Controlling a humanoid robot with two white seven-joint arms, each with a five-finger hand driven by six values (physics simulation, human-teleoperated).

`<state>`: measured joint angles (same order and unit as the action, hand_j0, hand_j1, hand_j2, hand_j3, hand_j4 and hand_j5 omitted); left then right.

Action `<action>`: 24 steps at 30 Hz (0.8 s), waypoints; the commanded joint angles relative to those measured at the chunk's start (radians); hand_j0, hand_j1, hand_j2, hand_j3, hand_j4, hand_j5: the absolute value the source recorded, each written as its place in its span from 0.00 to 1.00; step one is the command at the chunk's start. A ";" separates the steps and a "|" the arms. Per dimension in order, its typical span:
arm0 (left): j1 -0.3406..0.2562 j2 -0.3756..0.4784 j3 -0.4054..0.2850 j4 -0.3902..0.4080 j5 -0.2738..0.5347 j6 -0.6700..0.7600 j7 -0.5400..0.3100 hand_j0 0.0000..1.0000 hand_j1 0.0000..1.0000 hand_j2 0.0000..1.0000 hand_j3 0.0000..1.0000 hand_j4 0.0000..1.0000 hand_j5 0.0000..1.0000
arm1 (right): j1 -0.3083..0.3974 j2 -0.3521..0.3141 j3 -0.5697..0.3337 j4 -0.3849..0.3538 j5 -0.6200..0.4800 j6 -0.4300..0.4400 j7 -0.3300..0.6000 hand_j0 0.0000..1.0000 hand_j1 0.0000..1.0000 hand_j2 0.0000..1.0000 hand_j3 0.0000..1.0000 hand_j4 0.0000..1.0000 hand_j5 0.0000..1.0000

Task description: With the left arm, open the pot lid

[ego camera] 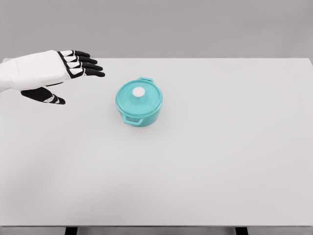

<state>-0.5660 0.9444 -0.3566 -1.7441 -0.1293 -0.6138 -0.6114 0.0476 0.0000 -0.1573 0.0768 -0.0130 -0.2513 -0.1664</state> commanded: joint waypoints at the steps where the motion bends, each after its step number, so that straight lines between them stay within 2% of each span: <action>1: 0.000 0.002 -0.001 0.000 0.005 0.003 0.001 1.00 1.00 1.00 1.00 1.00 1.00 | 0.000 0.000 -0.001 0.008 -0.001 0.001 -0.005 1.00 1.00 1.00 1.00 1.00 1.00; 4: -0.005 0.024 0.004 0.002 -0.012 0.003 0.001 1.00 1.00 1.00 1.00 1.00 1.00 | 0.002 0.000 -0.004 0.008 0.001 0.001 -0.004 1.00 1.00 1.00 1.00 1.00 1.00; 6: -0.034 0.027 0.005 0.002 -0.006 0.003 0.001 1.00 1.00 1.00 1.00 1.00 1.00 | 0.000 0.000 -0.004 0.008 -0.001 0.001 -0.005 1.00 1.00 1.00 1.00 1.00 1.00; 8: -0.034 0.033 0.047 0.005 -0.009 0.003 0.001 1.00 1.00 1.00 1.00 1.00 1.00 | 0.000 0.000 -0.004 0.006 0.001 0.001 -0.004 1.00 1.00 1.00 1.00 1.00 1.00; 10: -0.044 0.109 0.034 -0.005 -0.012 0.003 0.001 1.00 1.00 1.00 1.00 1.00 1.00 | 0.000 0.000 -0.005 0.006 0.001 0.000 -0.004 1.00 1.00 1.00 1.00 1.00 1.00; 11: -0.070 0.084 0.041 -0.002 -0.015 0.003 0.001 1.00 1.00 1.00 1.00 1.00 1.00 | 0.000 0.000 -0.004 0.006 -0.001 0.001 -0.002 1.00 1.00 1.00 1.00 1.00 1.00; 12: -0.126 -0.067 0.042 0.012 -0.026 0.003 0.001 1.00 1.00 1.00 1.00 1.00 1.00 | 0.000 0.000 -0.004 0.006 0.001 0.000 -0.001 1.00 1.00 1.00 1.00 1.00 1.00; 14: -0.123 -0.171 0.016 0.029 -0.165 0.003 0.001 1.00 1.00 1.00 1.00 1.00 1.00 | 0.000 0.000 -0.005 0.004 0.001 0.000 -0.001 1.00 1.00 1.00 1.00 1.00 1.00; 16: -0.132 -0.200 -0.074 0.031 -0.248 0.003 0.001 1.00 1.00 1.00 1.00 1.00 1.00 | 0.000 0.000 -0.005 0.006 -0.001 0.000 -0.001 1.00 1.00 1.00 1.00 1.00 1.00; 18: -0.117 -0.204 -0.079 0.021 -0.251 0.003 0.001 1.00 1.00 1.00 1.00 1.00 1.00 | 0.000 0.000 -0.004 0.006 0.001 0.001 -0.001 1.00 1.00 1.00 1.00 1.00 1.00; 20: -0.129 -0.197 -0.081 0.023 -0.260 0.003 0.001 1.00 1.00 1.00 1.00 1.00 1.00 | 0.002 0.000 -0.004 0.006 0.001 0.000 -0.001 1.00 1.00 1.00 1.00 1.00 1.00; 21: -0.133 -0.207 -0.088 0.021 -0.294 0.003 0.001 1.00 1.00 1.00 1.00 1.00 1.00 | 0.000 0.000 -0.004 0.006 0.001 0.000 -0.001 1.00 1.00 1.00 1.00 1.00 1.00; 24: -0.152 -0.237 -0.150 0.021 -0.306 0.003 0.001 1.00 1.00 1.00 1.00 1.00 1.00 | 0.000 0.000 -0.004 0.005 0.001 0.000 -0.001 1.00 1.00 1.00 1.00 1.00 1.00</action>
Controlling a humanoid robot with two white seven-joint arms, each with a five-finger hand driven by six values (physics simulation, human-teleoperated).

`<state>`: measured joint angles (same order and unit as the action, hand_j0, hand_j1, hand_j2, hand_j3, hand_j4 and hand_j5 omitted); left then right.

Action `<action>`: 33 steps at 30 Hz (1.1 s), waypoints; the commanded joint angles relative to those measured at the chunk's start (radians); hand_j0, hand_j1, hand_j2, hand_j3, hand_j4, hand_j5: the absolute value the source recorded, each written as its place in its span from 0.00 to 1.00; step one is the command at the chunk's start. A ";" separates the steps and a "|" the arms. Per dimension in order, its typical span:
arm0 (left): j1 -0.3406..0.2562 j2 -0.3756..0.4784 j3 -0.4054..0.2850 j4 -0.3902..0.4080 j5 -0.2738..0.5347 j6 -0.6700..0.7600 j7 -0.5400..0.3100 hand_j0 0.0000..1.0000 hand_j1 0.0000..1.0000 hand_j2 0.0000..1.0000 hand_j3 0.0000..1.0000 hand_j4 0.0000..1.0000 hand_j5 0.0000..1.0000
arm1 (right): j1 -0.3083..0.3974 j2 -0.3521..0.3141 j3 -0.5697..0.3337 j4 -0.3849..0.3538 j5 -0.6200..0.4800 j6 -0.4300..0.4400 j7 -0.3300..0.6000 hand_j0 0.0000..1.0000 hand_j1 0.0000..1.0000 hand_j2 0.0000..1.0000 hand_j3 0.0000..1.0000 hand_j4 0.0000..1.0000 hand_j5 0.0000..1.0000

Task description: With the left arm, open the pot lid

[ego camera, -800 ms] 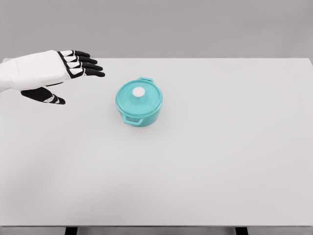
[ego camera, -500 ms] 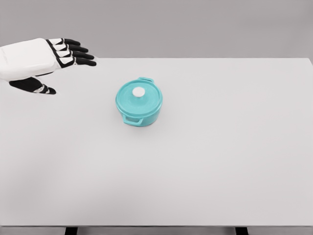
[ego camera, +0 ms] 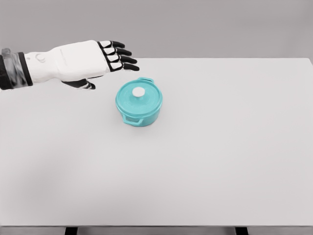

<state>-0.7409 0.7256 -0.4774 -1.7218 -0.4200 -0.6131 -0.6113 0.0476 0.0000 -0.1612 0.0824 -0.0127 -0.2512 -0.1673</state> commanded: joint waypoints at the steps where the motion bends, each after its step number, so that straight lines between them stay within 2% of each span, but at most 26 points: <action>1: 0.000 -0.032 -0.070 0.001 -0.014 0.002 0.000 1.00 1.00 1.00 1.00 1.00 1.00 | 0.000 0.000 -0.001 -0.001 -0.001 0.000 0.000 1.00 1.00 1.00 1.00 1.00 1.00; 2: -0.018 -0.051 -0.102 0.002 -0.014 0.002 0.000 1.00 1.00 1.00 1.00 1.00 1.00 | 0.000 0.000 0.000 0.000 -0.001 0.000 0.000 1.00 1.00 1.00 1.00 1.00 1.00; 5: -0.023 -0.078 -0.105 0.004 -0.016 0.002 0.000 1.00 1.00 1.00 1.00 1.00 1.00 | 0.000 0.000 0.000 0.000 -0.001 0.000 0.000 1.00 1.00 1.00 1.00 1.00 1.00; 9: -0.055 -0.114 -0.170 0.008 -0.017 0.002 0.000 1.00 1.00 1.00 1.00 1.00 1.00 | 0.000 0.000 -0.001 0.000 -0.001 0.000 0.000 1.00 1.00 1.00 1.00 1.00 1.00; 14: -0.077 -0.112 -0.182 0.008 -0.022 0.002 0.000 1.00 1.00 1.00 1.00 1.00 1.00 | 0.000 0.000 0.000 0.000 -0.001 0.000 0.000 1.00 1.00 1.00 1.00 1.00 1.00; 17: -0.078 -0.114 -0.199 0.013 -0.075 0.002 0.000 1.00 1.00 1.00 1.00 1.00 1.00 | 0.000 0.000 0.000 0.000 -0.001 0.000 0.000 1.00 1.00 1.00 1.00 1.00 1.00; 19: -0.078 -0.115 -0.199 0.067 -0.085 0.002 0.000 1.00 1.00 1.00 1.00 1.00 1.00 | 0.000 0.000 0.000 0.000 -0.001 0.000 0.000 1.00 1.00 1.00 1.00 1.00 1.00; 24: -0.080 -0.150 -0.199 0.130 -0.134 0.002 0.000 1.00 1.00 1.00 1.00 1.00 1.00 | 0.000 0.000 0.000 0.000 -0.001 0.001 0.000 1.00 1.00 1.00 1.00 1.00 1.00; 33: -0.098 -0.167 -0.199 0.140 -0.155 0.002 0.000 1.00 1.00 1.00 1.00 1.00 1.00 | 0.000 0.000 0.000 0.000 -0.001 0.000 0.000 1.00 1.00 1.00 1.00 1.00 1.00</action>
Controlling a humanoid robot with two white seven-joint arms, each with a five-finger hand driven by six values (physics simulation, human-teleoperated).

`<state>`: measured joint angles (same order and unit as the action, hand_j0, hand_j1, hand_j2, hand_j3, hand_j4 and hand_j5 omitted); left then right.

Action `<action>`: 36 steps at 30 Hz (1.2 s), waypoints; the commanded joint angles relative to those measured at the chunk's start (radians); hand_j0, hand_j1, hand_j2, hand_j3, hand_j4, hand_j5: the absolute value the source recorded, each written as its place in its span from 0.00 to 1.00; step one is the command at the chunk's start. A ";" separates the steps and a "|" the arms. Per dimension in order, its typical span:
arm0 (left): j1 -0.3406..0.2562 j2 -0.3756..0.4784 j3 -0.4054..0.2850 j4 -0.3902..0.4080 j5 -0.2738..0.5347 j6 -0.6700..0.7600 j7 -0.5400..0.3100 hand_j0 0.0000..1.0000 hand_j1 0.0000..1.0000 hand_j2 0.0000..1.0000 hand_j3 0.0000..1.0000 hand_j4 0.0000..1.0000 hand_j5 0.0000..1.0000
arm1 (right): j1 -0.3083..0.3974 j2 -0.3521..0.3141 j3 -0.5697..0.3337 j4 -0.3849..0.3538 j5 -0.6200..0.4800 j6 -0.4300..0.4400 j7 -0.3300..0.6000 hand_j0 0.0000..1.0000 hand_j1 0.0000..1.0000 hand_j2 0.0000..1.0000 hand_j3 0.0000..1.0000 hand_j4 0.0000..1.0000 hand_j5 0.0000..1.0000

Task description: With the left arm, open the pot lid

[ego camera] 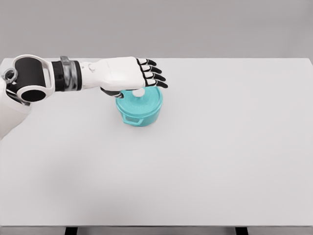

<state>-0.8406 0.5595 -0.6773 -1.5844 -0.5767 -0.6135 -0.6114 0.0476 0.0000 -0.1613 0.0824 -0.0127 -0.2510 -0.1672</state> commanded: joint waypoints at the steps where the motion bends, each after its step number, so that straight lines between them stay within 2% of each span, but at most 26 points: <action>1: 0.000 -0.001 0.001 0.003 -0.005 0.003 0.001 1.00 1.00 1.00 1.00 1.00 1.00 | 0.000 0.000 0.000 0.000 -0.001 -0.001 0.000 1.00 1.00 1.00 1.00 1.00 1.00; 6: 0.005 -0.038 0.001 0.081 -0.068 0.003 0.001 1.00 1.00 1.00 1.00 1.00 1.00 | 0.000 0.000 0.000 0.000 0.000 -0.001 0.000 1.00 1.00 1.00 1.00 1.00 1.00; 9: 0.002 -0.052 0.001 0.127 -0.077 0.003 0.001 1.00 1.00 1.00 1.00 1.00 1.00 | 0.000 0.000 0.000 0.000 -0.001 0.001 0.000 1.00 1.00 1.00 1.00 1.00 1.00; 12: 0.003 -0.061 0.001 0.135 -0.112 0.003 0.001 1.00 1.00 1.00 1.00 1.00 1.00 | 0.000 0.000 0.000 0.000 0.000 -0.001 0.000 1.00 1.00 1.00 1.00 1.00 1.00; 23: 0.003 -0.076 0.001 0.138 -0.114 0.003 0.001 1.00 1.00 1.00 1.00 1.00 1.00 | 0.000 0.000 0.000 0.000 -0.001 -0.001 0.000 1.00 1.00 1.00 1.00 1.00 1.00; 27: 0.005 -0.090 0.001 0.139 -0.144 0.003 0.001 1.00 1.00 1.00 1.00 1.00 1.00 | 0.000 0.000 0.000 0.000 -0.001 0.001 0.000 1.00 1.00 1.00 1.00 1.00 1.00; 32: 0.005 -0.093 0.001 0.175 -0.157 0.003 0.001 1.00 1.00 1.00 1.00 1.00 1.00 | 0.000 0.000 0.000 0.000 0.000 0.001 0.000 1.00 1.00 1.00 1.00 1.00 1.00; 36: 0.005 -0.105 0.001 0.179 -0.157 0.003 0.001 0.96 0.96 0.96 0.96 0.96 0.96 | 0.002 0.000 0.000 0.000 -0.001 -0.001 0.000 1.00 1.00 1.00 1.00 1.00 1.00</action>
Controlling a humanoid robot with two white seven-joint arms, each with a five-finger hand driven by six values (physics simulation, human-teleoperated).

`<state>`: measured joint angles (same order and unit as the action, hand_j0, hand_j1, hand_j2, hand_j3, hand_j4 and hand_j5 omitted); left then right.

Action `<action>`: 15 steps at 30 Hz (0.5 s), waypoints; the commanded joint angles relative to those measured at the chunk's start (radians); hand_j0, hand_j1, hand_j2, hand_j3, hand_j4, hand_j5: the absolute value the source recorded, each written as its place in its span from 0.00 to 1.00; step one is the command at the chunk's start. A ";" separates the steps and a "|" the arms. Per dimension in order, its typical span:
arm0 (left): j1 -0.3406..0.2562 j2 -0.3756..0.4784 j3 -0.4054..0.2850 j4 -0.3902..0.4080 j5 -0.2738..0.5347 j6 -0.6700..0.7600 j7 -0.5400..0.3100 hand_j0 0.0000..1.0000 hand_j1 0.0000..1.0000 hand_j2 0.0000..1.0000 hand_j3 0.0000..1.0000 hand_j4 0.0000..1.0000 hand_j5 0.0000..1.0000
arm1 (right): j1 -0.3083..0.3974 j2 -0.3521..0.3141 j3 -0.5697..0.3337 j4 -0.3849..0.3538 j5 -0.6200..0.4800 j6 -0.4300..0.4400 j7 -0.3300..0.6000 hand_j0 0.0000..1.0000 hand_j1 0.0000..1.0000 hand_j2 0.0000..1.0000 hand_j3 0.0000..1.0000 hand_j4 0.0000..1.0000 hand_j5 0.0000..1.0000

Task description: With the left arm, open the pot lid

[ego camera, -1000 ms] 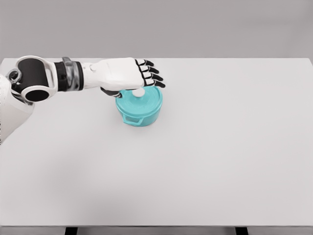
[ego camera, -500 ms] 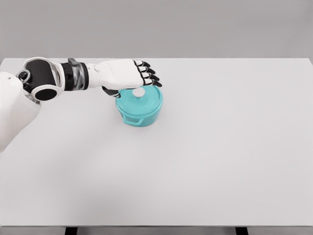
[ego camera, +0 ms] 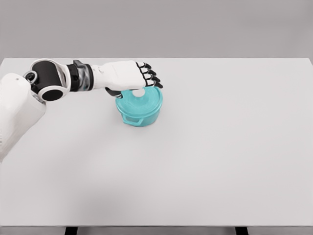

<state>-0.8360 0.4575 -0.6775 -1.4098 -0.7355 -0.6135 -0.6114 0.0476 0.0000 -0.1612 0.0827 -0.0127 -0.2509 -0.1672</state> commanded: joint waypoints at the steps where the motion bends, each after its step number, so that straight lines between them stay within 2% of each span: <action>1: 0.000 -0.003 0.001 0.005 0.002 0.003 0.001 0.95 0.95 0.95 0.95 0.95 0.95 | 0.000 0.000 0.000 0.000 0.000 -0.001 0.000 1.00 1.00 1.00 1.00 1.00 1.00; 5: 0.002 -0.011 -0.001 0.006 0.002 0.003 0.001 0.89 0.89 0.89 0.89 0.89 0.89 | 0.000 0.000 0.000 0.000 -0.001 -0.001 0.000 1.00 1.00 1.00 1.00 1.00 1.00; 15: 0.006 -0.019 -0.010 0.043 -0.021 0.003 0.001 0.88 0.88 0.88 0.88 0.88 0.88 | 0.000 0.000 0.000 -0.001 0.000 0.001 0.000 1.00 1.00 1.00 1.00 1.00 1.00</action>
<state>-0.8299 0.4397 -0.6877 -1.3730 -0.7561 -0.6135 -0.6114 0.0476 0.0000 -0.1610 0.0828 -0.0124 -0.2509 -0.1672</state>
